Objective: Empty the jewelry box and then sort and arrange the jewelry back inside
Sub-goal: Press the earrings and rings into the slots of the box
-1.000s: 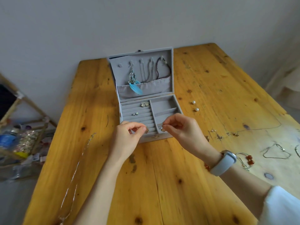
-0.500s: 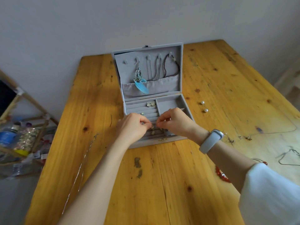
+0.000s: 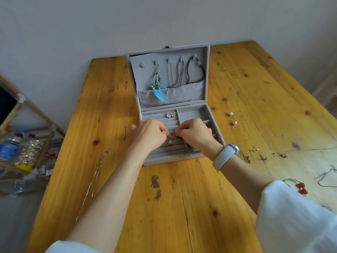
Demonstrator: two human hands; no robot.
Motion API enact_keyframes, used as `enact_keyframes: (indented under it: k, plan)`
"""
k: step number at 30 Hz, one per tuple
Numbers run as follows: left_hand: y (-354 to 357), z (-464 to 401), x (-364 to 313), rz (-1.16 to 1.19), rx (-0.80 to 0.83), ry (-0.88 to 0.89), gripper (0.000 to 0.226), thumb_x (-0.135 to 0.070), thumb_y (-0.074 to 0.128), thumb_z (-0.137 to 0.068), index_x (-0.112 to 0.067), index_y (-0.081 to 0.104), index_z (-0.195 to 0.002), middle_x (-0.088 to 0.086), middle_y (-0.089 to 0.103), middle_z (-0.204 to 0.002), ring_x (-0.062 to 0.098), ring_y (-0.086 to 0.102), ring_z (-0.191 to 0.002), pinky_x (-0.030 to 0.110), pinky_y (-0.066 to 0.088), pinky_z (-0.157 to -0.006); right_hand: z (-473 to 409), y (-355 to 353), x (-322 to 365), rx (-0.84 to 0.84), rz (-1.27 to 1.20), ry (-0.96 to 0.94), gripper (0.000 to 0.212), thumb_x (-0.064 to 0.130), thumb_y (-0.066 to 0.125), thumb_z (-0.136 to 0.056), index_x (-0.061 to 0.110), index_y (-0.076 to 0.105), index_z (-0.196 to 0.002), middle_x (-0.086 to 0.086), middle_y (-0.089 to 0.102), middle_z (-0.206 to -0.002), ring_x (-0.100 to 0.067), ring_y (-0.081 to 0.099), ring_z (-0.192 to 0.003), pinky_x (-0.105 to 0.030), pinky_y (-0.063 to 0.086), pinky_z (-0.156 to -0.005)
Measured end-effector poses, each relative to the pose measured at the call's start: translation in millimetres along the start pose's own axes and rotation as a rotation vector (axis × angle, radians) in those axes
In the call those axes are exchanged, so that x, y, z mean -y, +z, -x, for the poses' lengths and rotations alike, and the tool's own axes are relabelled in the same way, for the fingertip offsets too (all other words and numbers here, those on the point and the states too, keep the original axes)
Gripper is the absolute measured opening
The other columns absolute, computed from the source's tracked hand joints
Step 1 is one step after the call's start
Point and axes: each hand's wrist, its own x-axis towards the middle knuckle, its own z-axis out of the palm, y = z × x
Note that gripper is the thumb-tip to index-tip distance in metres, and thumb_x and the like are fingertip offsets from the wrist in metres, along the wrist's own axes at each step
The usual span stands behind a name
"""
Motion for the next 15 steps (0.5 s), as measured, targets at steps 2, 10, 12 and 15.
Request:
enact_keyframes:
  k: [2,10,12,15]
  plan:
    - [1,0,-1,0.000,-0.013,-0.004,0.013,-0.031,0.056,-0.090,-0.030,0.065,-0.080,-0.010,0.054,-0.083,0.016,0.046,-0.092,0.031,0.022,-0.077,0,4,0,-0.050,0.033,-0.029,0.015,0.029,0.056,-0.084,0.028,0.062,-0.071,0.000,0.066,-0.090,-0.026,0.052,-0.101,-0.037,0.028,-0.083]
    - [9,5,3,0.001,-0.136,0.036,0.008,-0.032,0.058,-0.088,-0.028,0.064,-0.085,-0.003,0.059,-0.099,0.020,0.049,-0.104,0.031,0.022,-0.076,11,13,-6,-0.224,0.235,-0.228,0.016,0.030,0.052,-0.089,0.018,0.062,-0.090,-0.002,0.055,-0.098,-0.023,0.043,-0.099,-0.036,0.027,-0.081]
    - [11,8,5,0.018,-0.174,0.063,0.010,-0.030,0.058,-0.088,-0.027,0.067,-0.090,-0.004,0.059,-0.098,0.019,0.049,-0.103,0.031,0.021,-0.075,12,15,-7,-0.272,0.301,-0.274,0.017,0.030,0.051,-0.090,0.017,0.061,-0.091,-0.002,0.055,-0.097,-0.024,0.044,-0.097,-0.037,0.029,-0.081]
    - [15,14,8,0.053,-0.272,0.089,0.012,-0.027,0.056,-0.089,-0.026,0.068,-0.092,-0.004,0.060,-0.098,0.018,0.047,-0.101,0.030,0.017,-0.072,15,17,-8,-0.337,0.374,-0.299,0.017,0.027,0.050,-0.089,0.014,0.061,-0.089,-0.005,0.056,-0.091,-0.026,0.045,-0.091,-0.037,0.028,-0.075]
